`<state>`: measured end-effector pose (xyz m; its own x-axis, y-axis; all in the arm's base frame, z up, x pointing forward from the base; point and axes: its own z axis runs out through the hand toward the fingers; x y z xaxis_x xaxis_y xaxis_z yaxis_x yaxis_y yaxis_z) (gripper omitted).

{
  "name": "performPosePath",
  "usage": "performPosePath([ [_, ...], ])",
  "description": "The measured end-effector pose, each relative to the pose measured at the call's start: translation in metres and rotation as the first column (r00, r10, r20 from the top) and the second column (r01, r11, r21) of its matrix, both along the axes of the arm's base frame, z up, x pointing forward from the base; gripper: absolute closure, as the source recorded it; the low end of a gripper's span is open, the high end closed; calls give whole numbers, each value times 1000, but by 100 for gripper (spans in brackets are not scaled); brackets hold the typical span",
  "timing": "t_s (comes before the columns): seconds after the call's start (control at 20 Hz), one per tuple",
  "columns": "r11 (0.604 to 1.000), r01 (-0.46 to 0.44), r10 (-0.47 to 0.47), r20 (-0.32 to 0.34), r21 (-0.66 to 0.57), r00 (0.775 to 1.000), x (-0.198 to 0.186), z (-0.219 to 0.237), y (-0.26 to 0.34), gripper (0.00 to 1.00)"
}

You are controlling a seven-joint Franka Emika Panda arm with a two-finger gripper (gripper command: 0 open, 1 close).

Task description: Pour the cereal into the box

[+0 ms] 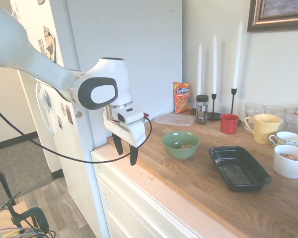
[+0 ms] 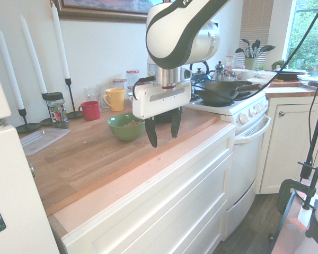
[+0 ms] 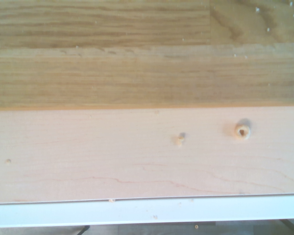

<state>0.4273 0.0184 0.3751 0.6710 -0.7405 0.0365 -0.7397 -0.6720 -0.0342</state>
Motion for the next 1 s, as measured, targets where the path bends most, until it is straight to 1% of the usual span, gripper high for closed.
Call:
performPosePath([
  [0.1,1000,-1,1,0,1,1000,-1,0,-2,0],
  [0.2,1000,-3,3,14,-1,1000,1,4,-1,0],
  [0.4,1000,-26,28,79,-17,997,22,32,10,0],
  [0.55,997,-39,46,115,-59,992,54,49,21,0],
  [0.8,987,-51,75,159,-151,984,119,63,35,0],
  [1.0,964,-39,91,189,-264,978,167,55,59,0],
])
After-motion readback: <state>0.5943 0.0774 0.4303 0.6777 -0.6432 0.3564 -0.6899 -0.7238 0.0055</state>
